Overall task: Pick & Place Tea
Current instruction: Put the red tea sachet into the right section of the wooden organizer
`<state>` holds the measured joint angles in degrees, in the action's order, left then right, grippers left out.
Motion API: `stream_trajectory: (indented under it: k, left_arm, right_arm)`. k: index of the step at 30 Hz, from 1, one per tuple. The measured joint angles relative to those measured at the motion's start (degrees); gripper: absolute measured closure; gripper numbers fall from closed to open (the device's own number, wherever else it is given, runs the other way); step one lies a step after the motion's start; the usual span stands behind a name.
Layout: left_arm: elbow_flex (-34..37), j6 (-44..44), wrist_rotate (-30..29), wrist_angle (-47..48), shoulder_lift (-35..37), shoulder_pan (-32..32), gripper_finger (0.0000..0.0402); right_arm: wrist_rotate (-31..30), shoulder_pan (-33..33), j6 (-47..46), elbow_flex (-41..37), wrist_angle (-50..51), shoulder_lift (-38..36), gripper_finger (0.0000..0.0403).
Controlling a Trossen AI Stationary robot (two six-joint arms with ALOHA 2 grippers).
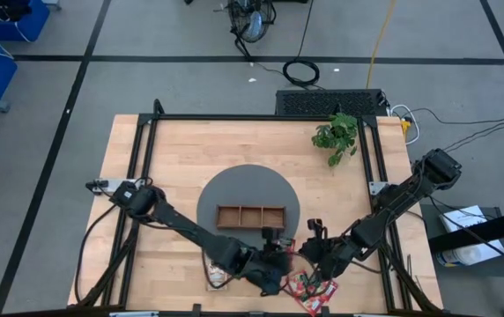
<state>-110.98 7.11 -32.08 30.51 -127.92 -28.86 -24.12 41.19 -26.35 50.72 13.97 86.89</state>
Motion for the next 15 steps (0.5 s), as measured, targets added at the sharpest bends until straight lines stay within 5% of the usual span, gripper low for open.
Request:
stream_trajectory:
  k: [7, 15]
  left_arm:
    - [0.52, 9.65, -6.21, 19.63, 1.85, -4.9, 0.0303]
    - [5.82, 24.81, -11.76, 25.26, 1.62, -12.08, 0.0391]
  right_arm:
    - [0.01, 0.0, -1.99, -0.02, 3.23, 0.02, 0.0403]
    - [4.44, -4.7, -2.25, 0.8, 6.21, -2.38, 0.0403]
